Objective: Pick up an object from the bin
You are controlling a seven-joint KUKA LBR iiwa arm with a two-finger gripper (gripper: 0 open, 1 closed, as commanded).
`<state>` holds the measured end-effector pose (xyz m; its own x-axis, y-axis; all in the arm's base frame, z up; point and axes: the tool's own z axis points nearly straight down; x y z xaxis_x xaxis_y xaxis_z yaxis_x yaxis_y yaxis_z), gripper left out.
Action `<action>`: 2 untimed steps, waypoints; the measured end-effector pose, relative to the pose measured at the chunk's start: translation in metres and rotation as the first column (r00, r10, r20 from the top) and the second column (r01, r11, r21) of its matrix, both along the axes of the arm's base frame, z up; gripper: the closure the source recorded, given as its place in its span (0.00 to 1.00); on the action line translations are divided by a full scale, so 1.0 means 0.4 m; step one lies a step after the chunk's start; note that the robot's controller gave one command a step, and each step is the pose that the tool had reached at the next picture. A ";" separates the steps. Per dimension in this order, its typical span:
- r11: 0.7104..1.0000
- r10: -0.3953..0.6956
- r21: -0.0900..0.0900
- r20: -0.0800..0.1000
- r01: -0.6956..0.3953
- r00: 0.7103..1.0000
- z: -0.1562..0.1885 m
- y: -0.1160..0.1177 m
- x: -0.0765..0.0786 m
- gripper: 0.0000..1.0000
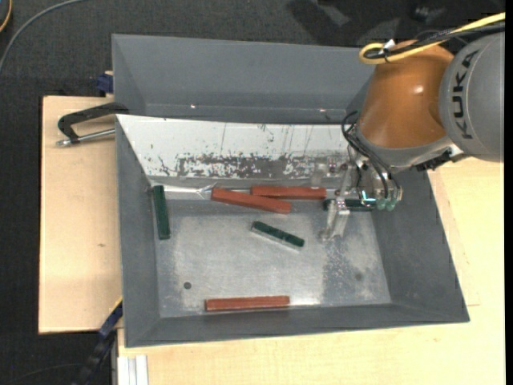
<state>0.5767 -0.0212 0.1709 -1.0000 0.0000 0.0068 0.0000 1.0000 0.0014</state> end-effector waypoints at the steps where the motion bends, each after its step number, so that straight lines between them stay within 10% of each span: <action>1: 0.999 -0.050 0.001 0.000 0.050 0.999 -0.237 0.116 -0.018 0.00; 2: 0.990 -0.144 0.002 0.003 0.144 0.990 -0.177 0.223 -0.156 0.00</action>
Offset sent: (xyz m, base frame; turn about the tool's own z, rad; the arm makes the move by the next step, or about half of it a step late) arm -0.0060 0.0429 -0.0910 0.0535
